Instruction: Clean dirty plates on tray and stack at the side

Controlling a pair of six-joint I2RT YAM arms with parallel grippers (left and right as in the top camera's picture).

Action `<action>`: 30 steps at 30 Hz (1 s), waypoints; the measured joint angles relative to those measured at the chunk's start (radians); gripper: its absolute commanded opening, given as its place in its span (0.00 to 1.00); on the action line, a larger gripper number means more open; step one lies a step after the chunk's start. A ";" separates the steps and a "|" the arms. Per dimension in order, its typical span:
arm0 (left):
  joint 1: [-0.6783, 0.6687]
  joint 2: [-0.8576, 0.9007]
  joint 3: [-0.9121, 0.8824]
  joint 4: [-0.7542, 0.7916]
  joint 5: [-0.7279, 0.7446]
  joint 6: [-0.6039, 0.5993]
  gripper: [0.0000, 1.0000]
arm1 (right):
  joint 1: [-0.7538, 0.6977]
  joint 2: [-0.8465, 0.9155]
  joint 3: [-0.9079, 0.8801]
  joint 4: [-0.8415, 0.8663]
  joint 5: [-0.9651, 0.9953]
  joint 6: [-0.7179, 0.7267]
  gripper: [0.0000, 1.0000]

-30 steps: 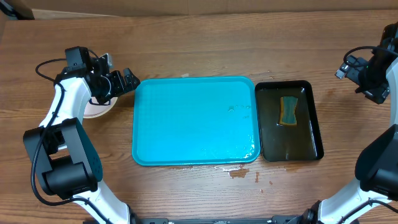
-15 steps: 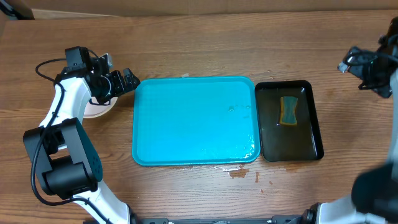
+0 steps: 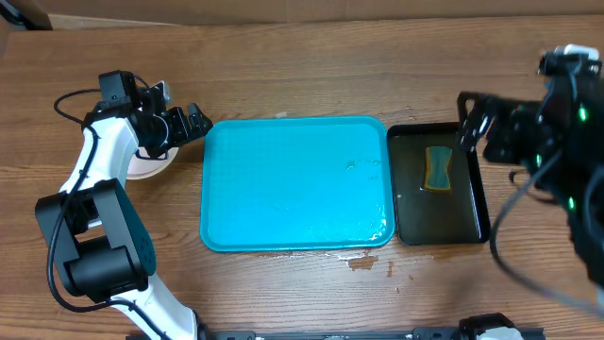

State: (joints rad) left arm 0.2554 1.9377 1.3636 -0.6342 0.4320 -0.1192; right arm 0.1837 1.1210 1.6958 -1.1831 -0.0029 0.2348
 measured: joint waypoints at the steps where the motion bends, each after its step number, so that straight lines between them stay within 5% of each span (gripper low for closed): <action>1: 0.000 0.000 0.000 0.000 0.000 0.000 1.00 | 0.012 -0.023 0.000 0.000 0.003 -0.003 1.00; 7: 0.000 0.000 0.000 0.000 0.000 0.000 1.00 | 0.016 -0.233 -0.072 0.070 0.035 -0.088 1.00; 18: 0.000 0.000 0.000 0.000 -0.003 0.000 1.00 | -0.107 -0.773 -0.755 0.742 0.004 -0.146 1.00; 30: 0.000 0.000 0.000 0.000 -0.003 0.000 1.00 | -0.163 -1.055 -1.383 1.371 -0.079 -0.153 1.00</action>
State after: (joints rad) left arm 0.2554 1.9377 1.3636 -0.6342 0.4290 -0.1192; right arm 0.0208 0.0662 0.3130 0.1883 -0.0814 0.0814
